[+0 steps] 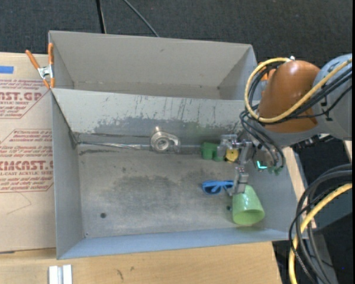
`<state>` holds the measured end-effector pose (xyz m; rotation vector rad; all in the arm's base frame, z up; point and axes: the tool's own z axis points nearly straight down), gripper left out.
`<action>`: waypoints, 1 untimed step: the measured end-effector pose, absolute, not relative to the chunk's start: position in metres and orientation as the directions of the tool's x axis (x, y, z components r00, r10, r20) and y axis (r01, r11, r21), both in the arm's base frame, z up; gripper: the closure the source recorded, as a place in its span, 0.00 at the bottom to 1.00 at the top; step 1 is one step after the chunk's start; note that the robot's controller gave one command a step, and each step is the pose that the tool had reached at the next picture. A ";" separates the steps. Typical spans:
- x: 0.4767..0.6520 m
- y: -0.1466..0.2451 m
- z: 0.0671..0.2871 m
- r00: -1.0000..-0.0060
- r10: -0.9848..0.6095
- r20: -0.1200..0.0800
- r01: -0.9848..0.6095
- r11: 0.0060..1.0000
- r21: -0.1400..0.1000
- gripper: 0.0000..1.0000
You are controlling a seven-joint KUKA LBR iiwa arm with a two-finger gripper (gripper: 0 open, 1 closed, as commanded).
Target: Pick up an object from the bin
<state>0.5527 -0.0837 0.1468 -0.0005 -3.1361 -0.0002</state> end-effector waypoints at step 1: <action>0.518 -0.117 0.068 -1.000 0.029 0.004 0.029 0.999 0.022 0.00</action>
Offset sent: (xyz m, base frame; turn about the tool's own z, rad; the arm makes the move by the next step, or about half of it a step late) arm -0.0355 -0.0451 -0.0768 0.0208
